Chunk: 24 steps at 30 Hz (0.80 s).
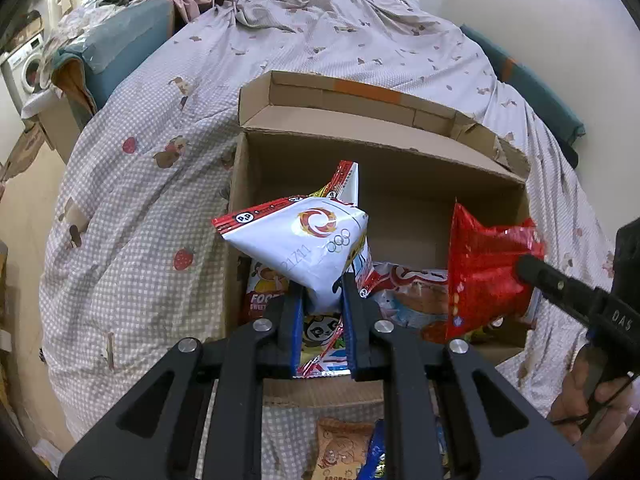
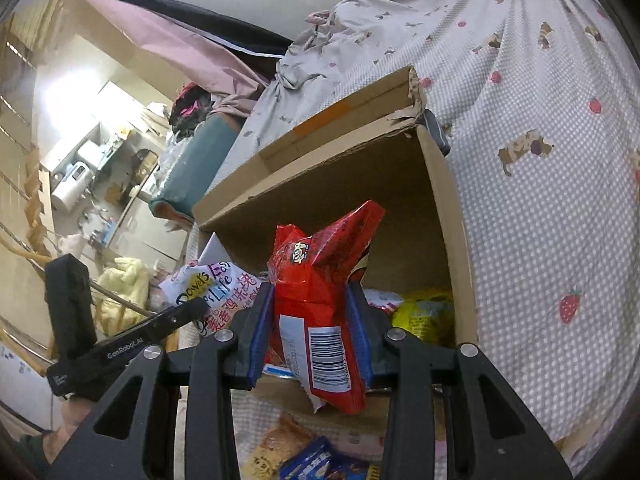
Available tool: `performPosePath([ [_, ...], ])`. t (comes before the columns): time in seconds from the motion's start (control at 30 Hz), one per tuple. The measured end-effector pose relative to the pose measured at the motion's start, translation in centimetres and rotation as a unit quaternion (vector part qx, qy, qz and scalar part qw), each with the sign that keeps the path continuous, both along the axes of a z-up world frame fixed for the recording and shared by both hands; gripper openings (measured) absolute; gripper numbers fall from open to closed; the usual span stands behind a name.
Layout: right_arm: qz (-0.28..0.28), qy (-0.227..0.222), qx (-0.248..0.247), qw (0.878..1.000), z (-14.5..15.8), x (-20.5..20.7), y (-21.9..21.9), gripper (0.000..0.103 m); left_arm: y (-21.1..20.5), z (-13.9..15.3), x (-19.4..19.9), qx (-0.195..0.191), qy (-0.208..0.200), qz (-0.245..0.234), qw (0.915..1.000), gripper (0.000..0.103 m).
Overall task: Organize snacks
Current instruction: 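Carry both bags over the box, then open both tools to drop the bags into the box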
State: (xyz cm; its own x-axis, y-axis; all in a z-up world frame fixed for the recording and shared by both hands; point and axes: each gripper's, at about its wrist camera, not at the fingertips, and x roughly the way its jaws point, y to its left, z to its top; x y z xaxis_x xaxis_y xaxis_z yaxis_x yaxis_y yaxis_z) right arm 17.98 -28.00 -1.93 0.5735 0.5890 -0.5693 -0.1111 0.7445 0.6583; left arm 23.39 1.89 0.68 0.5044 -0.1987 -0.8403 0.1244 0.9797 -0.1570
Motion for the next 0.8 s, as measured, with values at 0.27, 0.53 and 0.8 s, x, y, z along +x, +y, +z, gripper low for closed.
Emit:
performPosePath([
  [0.27, -0.010, 0.005, -0.007, 1.000, -0.9, 1.0, -0.2, 0.039, 0.2, -0.4, 0.3, -0.015, 0.002, 0.007, 0.9999, 0.014],
  [0.53, -0.016, 0.004, -0.031, 0.999, -1.2, 1.2, -0.1, 0.041, 0.0, -0.9, 0.2, 0.005, -0.005, 0.012, 0.9999, 0.015],
  [0.8, -0.004, -0.002, -0.053, 0.999, -1.0, 1.1, 0.9, 0.050, -0.6, -0.9, -0.1, 0.014, -0.013, 0.007, 0.9998, 0.015],
])
